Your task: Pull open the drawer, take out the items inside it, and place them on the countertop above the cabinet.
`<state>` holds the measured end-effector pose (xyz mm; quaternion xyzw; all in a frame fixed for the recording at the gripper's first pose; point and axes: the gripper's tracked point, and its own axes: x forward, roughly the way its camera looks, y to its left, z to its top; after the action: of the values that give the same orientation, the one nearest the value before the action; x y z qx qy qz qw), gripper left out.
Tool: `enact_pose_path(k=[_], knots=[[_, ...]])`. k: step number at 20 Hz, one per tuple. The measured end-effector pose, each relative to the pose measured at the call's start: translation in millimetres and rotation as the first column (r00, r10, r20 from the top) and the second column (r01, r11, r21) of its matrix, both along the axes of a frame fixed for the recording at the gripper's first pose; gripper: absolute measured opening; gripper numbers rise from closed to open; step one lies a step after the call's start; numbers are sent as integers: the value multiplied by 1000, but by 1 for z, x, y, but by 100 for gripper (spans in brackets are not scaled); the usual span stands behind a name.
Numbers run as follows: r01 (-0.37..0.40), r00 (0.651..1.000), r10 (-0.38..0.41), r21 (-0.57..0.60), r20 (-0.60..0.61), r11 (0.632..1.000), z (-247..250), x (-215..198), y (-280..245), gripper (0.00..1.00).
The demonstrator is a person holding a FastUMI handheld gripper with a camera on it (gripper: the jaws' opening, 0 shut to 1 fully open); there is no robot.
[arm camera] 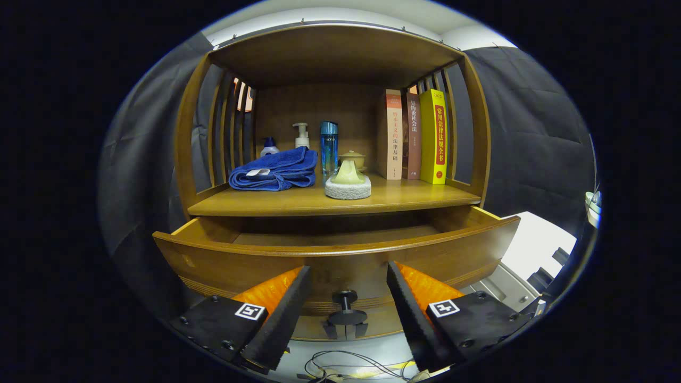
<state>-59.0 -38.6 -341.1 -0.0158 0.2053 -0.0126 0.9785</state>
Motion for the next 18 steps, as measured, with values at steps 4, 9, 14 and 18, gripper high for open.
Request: enact_pose_path(k=[4, 9, 14, 18], knots=[[11, 1000, -11, 7, -8, 1000, -6, 21, 1, 96], [28, 999, -28, 2, -16, 1000, -13, 46, 2, 96], [26, 999, -26, -33, -23, 999, -20, 71, 4, 96], [1, 1000, -2, -80, -18, 997, -19, 80, 5, 96]])
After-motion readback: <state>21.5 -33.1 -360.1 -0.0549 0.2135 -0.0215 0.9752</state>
